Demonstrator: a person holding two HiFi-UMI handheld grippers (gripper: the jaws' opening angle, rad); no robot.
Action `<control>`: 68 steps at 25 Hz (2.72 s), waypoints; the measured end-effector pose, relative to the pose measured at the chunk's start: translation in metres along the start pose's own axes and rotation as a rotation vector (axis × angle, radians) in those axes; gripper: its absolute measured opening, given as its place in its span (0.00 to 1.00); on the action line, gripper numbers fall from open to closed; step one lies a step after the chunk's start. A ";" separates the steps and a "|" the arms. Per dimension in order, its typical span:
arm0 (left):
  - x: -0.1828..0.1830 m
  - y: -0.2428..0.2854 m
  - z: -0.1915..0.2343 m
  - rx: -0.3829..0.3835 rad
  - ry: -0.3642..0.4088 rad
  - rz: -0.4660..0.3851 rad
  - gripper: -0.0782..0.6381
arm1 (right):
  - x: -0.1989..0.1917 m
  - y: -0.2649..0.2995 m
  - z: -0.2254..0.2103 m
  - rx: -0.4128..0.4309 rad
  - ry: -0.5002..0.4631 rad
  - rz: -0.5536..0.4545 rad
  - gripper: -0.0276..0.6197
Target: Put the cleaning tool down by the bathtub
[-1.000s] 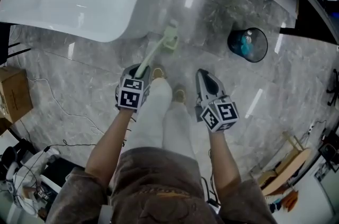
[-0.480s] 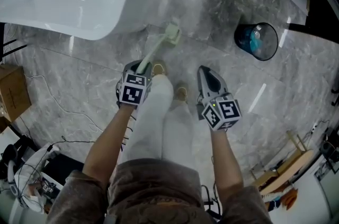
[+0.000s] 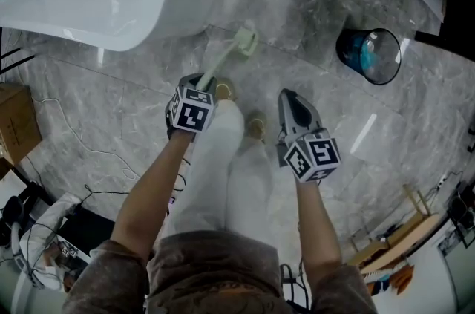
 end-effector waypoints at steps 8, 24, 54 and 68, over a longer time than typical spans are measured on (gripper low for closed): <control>0.002 0.028 -0.004 0.008 0.004 0.067 0.22 | -0.003 0.004 0.000 0.011 0.007 0.004 0.04; 0.013 0.071 -0.013 0.009 0.040 0.187 0.22 | -0.011 0.001 -0.006 0.007 0.032 0.012 0.04; 0.040 0.117 -0.020 0.014 0.103 0.348 0.22 | -0.019 0.002 -0.020 -0.003 0.066 0.023 0.04; 0.046 0.107 -0.026 -0.014 0.097 0.272 0.31 | -0.013 0.002 -0.015 0.006 0.068 0.020 0.04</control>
Point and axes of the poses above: the fingertips, and each gripper's own axes: y forward along the fingers, z to its left, x out of its top, the point moved 6 cm from there along -y, backward along the fingers, and after that the axes turned 7 degrees about x, right-handed, at the moved point
